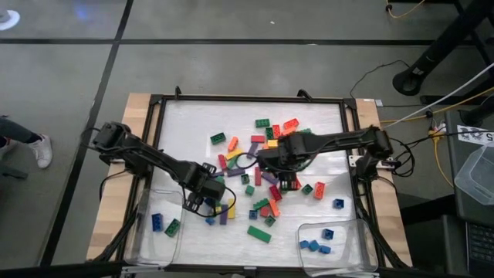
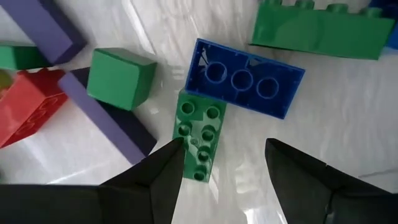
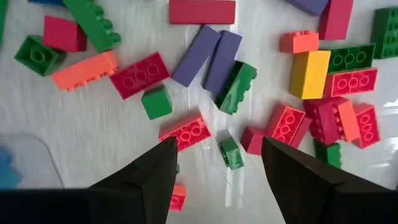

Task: Sort blocks by size
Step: Put the large green game piece into the left transparent bin

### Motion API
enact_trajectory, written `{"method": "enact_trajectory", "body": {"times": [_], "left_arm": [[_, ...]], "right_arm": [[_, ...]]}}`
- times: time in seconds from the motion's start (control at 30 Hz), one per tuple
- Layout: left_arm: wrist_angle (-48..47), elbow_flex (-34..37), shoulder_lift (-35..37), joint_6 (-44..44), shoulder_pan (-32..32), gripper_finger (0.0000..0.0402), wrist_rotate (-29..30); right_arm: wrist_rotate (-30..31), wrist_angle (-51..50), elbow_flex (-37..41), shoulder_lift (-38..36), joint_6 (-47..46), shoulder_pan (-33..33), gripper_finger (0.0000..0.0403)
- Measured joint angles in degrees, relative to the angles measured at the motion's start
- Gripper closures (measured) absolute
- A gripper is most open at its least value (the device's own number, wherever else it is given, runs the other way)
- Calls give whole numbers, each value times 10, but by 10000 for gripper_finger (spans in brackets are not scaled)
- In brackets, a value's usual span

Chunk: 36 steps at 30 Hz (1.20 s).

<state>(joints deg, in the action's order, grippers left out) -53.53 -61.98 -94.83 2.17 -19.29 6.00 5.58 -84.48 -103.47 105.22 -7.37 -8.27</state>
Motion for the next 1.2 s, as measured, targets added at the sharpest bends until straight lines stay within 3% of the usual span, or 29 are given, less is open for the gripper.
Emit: {"method": "enact_trajectory", "body": {"times": [0.53,0.77,0.97,1.2], "left_arm": [[24,0,-71,29,52,190,-9],[29,-2,-96,29,55,202,-30],[26,-1,-90,23,55,277,-31],[10,0,-55,-14,57,279,-28]], "right_arm": [[-8,185,296,-153,-110,-29,172],[-11,261,334,-158,-158,-95,172],[-7,382,359,-158,-168,-145,172],[17,508,397,-156,-176,-176,172]]}}
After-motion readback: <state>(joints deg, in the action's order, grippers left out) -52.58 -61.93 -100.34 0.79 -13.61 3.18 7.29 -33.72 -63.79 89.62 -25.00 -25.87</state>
